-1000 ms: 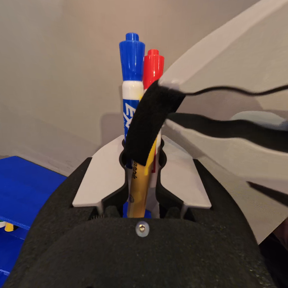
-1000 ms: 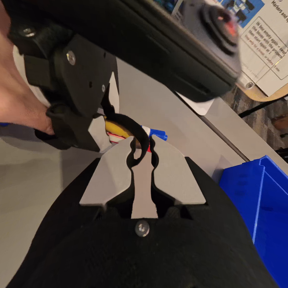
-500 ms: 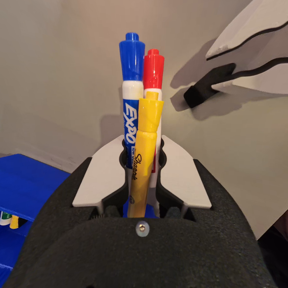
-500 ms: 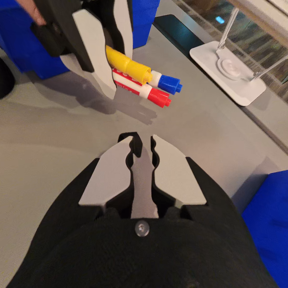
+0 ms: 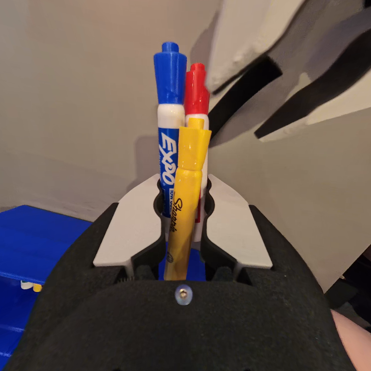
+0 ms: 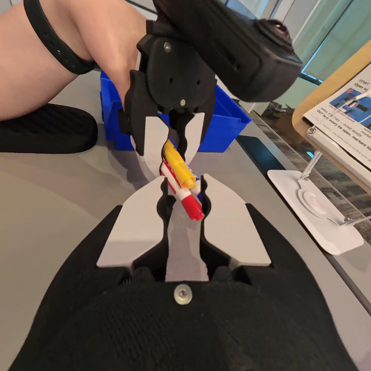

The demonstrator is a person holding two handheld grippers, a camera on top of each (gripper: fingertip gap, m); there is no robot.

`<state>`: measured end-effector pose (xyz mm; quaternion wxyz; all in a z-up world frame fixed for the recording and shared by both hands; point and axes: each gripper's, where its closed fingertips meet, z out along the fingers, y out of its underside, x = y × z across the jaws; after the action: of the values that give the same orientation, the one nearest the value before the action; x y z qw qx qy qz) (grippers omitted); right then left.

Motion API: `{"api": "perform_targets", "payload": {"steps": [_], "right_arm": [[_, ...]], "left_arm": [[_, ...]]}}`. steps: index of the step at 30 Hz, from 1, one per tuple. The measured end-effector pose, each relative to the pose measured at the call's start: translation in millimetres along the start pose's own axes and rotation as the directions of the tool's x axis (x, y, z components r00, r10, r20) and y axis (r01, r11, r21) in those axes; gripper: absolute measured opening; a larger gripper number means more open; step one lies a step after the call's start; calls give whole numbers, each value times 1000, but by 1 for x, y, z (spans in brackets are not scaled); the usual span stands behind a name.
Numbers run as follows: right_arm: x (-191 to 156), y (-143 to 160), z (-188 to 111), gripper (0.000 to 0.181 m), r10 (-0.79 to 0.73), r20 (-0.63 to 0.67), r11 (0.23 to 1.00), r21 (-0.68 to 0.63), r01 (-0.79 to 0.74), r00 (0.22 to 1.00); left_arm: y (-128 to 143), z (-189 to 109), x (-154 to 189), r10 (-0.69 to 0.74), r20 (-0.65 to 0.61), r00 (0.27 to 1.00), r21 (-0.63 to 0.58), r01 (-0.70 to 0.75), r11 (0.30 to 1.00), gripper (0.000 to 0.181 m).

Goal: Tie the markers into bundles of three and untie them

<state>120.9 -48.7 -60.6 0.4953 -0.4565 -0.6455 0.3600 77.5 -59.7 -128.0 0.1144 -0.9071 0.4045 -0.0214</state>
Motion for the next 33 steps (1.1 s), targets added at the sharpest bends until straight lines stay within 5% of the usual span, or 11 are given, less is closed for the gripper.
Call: {"api": "perform_targets", "payload": {"steps": [6, 11, 26, 33], "right_arm": [[-7, 2, 15, 37, -44, 59, 999, -18, 45, 997], [-12, 9, 20, 21, -61, 76, 997, -44, 65, 995], [-6, 20, -2, 20, -68, 92, 991, -108, 78, 993], [0, 23, -6, 36, -38, 60, 992, -117, 45, 997]], "left_arm": [[0, -1, 9, 37, -22, 999, -5, -37, 999, 38], [2, 0, 11, 58, -25, 998, -23, -59, 998, 38], [12, -2, 14, 119, -33, 992, -48, -121, 992, 38], [12, -3, 14, 116, -50, 992, -34, -118, 992, 38]]}}
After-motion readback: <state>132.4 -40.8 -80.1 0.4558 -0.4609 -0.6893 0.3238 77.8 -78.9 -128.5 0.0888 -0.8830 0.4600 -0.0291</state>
